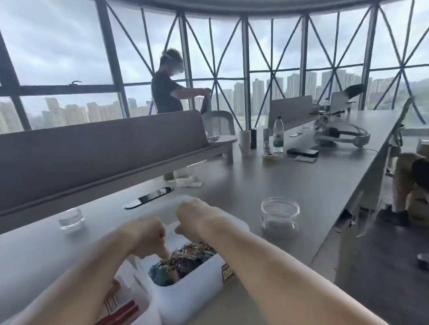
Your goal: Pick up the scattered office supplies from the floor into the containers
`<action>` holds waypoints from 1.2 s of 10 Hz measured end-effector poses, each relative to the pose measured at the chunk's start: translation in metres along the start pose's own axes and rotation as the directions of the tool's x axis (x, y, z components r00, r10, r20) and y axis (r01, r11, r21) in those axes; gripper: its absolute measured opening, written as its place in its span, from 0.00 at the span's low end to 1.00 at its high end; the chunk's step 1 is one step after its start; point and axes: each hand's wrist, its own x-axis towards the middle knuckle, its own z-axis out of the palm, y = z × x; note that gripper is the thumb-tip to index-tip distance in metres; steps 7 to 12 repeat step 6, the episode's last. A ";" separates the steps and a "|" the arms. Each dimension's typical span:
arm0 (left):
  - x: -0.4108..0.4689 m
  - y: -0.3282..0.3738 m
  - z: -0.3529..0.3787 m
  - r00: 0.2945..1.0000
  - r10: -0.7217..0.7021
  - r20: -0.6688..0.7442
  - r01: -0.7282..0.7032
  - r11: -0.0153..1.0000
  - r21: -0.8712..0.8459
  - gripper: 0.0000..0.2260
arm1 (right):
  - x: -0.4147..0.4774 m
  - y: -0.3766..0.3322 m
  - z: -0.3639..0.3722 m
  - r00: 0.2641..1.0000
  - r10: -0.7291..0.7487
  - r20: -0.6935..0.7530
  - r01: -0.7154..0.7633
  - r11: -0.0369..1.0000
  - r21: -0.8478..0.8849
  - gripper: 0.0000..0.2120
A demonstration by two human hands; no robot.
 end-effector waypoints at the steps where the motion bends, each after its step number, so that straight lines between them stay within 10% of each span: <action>1: 0.011 -0.003 0.000 0.996 0.042 0.075 -0.042 0.999 -0.005 0.13 | 0.025 -0.005 0.016 0.981 -0.045 0.190 0.066 0.992 -0.103 0.15; 5: 0.004 -0.012 -0.002 0.963 0.225 0.149 -0.169 0.934 -0.316 0.12 | 0.012 0.015 0.003 0.944 0.065 0.323 -0.058 0.998 -0.031 0.15; 12: -0.006 -0.010 -0.009 0.974 0.223 0.048 -0.211 0.960 -0.186 0.16 | 0.005 0.027 -0.005 0.958 0.065 0.279 -0.064 0.998 -0.013 0.15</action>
